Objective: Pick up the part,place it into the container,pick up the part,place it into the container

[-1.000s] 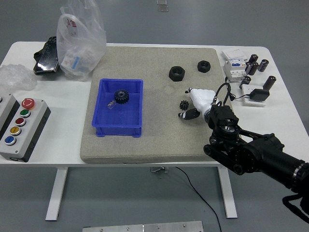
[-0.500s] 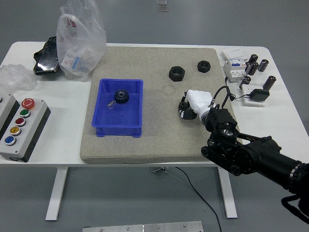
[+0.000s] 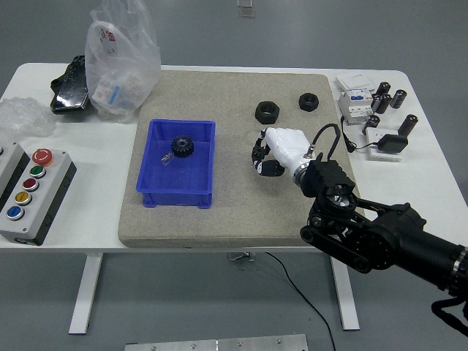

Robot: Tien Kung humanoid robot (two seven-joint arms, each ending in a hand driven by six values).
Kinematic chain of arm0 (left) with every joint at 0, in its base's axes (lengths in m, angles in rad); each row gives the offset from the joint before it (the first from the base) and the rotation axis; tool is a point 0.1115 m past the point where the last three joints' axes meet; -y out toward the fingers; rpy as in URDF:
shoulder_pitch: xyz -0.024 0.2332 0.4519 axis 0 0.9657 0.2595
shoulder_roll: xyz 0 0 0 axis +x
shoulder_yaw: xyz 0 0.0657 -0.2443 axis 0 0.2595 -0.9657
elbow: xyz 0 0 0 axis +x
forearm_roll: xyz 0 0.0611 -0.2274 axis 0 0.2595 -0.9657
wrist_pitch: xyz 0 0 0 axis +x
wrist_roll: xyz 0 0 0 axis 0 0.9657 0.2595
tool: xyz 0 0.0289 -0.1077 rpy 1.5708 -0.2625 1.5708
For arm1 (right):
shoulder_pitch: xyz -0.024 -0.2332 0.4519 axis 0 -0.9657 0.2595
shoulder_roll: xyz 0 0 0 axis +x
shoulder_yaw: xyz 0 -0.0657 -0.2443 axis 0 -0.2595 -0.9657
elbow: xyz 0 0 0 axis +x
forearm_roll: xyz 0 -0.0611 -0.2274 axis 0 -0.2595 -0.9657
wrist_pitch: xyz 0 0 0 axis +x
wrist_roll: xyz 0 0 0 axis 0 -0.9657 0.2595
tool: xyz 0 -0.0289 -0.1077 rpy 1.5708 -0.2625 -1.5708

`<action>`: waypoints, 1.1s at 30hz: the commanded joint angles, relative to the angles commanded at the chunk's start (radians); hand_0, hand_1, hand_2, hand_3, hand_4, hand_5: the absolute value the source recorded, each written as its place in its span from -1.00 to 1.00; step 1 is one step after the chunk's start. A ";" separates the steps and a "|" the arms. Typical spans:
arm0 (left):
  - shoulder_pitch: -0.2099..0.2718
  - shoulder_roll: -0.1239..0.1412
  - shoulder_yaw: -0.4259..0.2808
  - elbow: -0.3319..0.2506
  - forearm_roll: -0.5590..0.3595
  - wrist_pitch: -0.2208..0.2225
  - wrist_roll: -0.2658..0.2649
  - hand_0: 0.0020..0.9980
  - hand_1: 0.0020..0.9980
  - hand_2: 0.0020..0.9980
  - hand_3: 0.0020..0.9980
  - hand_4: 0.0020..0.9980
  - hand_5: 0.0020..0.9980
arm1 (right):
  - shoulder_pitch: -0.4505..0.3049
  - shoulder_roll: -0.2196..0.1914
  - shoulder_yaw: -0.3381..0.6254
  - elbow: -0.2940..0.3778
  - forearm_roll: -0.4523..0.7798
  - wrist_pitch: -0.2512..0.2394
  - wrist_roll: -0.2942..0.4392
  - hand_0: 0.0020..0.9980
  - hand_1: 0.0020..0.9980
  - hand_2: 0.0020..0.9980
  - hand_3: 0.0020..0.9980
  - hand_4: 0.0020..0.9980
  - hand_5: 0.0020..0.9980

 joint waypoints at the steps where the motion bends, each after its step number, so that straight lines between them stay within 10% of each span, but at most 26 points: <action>1: 0.000 0.000 0.000 0.000 0.000 0.000 0.000 0.34 0.24 0.17 0.28 0.52 -0.26 | 0.001 0.001 -0.009 0.030 -0.009 0.002 -0.001 -0.47 -0.08 -0.21 -0.13 -0.33 -0.89; 7: 0.001 0.000 0.001 0.000 0.000 0.000 0.002 0.34 0.24 0.17 0.28 0.52 -0.26 | 0.022 0.029 -0.089 0.155 -0.035 0.013 0.020 -0.43 -0.06 -0.16 -0.10 -0.24 -0.96; 8: 0.000 0.000 0.001 0.000 0.000 0.000 0.002 0.34 0.24 0.17 0.28 0.52 -0.26 | 0.025 0.038 -0.098 0.157 -0.045 0.014 0.021 -0.26 0.15 0.22 0.27 -0.38 -0.45; 33: 0.001 0.001 0.000 0.000 0.004 -0.001 0.001 0.33 0.24 0.17 0.28 0.52 -0.26 | 0.011 0.046 -0.063 0.163 -0.050 -0.020 0.021 -0.16 0.41 0.55 0.50 0.00 -0.49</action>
